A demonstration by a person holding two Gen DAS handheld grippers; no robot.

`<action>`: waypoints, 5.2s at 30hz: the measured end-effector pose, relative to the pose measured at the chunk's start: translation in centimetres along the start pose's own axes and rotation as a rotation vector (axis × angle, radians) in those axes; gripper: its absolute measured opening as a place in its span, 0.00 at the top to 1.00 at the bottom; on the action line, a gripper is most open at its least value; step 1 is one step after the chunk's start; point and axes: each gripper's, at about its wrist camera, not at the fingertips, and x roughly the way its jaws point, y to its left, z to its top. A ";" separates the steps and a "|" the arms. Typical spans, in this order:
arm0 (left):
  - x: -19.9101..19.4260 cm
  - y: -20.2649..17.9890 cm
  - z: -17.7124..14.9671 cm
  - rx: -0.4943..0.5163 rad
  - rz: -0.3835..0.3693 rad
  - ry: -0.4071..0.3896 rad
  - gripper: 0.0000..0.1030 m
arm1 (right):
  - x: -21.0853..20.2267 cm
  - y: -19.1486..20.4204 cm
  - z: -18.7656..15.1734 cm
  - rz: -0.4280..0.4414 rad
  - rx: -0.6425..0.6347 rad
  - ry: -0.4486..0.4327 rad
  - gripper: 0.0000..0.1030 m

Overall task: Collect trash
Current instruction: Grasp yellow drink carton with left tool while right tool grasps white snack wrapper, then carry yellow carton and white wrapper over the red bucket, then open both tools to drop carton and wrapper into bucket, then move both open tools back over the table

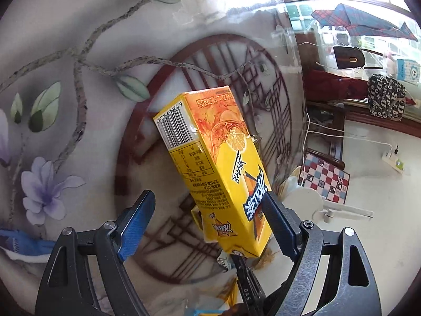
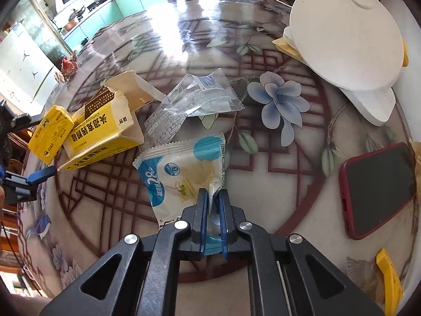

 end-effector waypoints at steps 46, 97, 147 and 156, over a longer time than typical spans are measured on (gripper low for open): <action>-15.9 -4.5 -9.4 0.844 0.339 -0.395 0.76 | -16.0 11.9 -2.0 0.164 0.037 -0.329 0.94; -35.1 11.4 5.2 0.574 0.397 -0.609 0.76 | -12.1 47.8 -2.1 0.317 -0.337 -0.247 0.94; -31.3 5.4 1.2 0.682 0.308 -0.579 0.18 | -10.7 40.0 -2.4 0.547 -0.149 -0.156 0.47; -22.2 -2.2 -4.5 0.927 0.201 -0.392 0.17 | -14.0 16.4 0.8 0.166 0.224 -0.307 0.46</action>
